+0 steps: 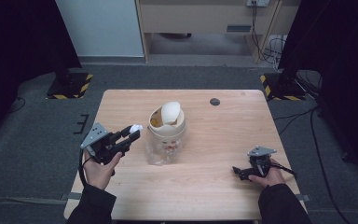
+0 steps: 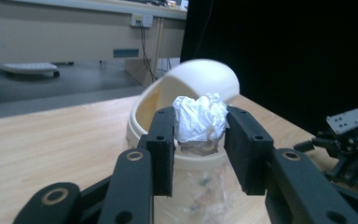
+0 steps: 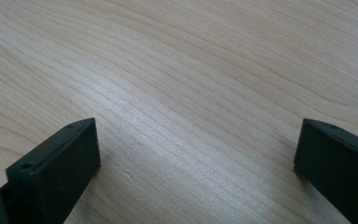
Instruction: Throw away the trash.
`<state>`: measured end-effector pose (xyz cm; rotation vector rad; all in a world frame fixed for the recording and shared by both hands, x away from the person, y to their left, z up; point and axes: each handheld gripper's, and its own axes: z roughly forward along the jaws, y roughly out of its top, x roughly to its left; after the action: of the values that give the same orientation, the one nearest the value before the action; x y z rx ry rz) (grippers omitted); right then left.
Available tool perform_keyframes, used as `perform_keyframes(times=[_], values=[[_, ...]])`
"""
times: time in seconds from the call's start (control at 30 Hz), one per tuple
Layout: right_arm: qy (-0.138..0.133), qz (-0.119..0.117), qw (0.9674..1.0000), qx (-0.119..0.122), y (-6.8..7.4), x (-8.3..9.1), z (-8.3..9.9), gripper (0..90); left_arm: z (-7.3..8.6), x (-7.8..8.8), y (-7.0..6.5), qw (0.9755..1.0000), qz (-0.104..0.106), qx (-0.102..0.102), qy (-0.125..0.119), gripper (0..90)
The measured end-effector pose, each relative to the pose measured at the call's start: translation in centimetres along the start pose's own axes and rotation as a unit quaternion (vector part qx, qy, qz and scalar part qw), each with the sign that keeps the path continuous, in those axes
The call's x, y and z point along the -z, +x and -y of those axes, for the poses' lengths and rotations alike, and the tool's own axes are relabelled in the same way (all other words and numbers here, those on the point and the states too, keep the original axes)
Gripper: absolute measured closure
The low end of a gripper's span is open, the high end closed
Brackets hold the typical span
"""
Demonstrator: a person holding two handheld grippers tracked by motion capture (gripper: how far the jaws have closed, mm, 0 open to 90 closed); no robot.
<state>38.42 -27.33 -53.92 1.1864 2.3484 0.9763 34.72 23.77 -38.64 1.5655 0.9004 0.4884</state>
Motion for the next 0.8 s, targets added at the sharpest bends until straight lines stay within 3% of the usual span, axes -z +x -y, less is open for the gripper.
perform_keyframes(times=[0.33,0.8], values=[[0.000,0.000,1.0000,0.000,0.0,0.0,0.0,0.5,-1.0,-1.9,1.0,0.9999,-0.006,0.003,-0.015,63.4],[0.000,0.000,1.0000,0.000,0.0,0.0,0.0,0.5,-0.7,-4.8,1.3,1.0000,-0.006,-0.005,-0.002,63.6]])
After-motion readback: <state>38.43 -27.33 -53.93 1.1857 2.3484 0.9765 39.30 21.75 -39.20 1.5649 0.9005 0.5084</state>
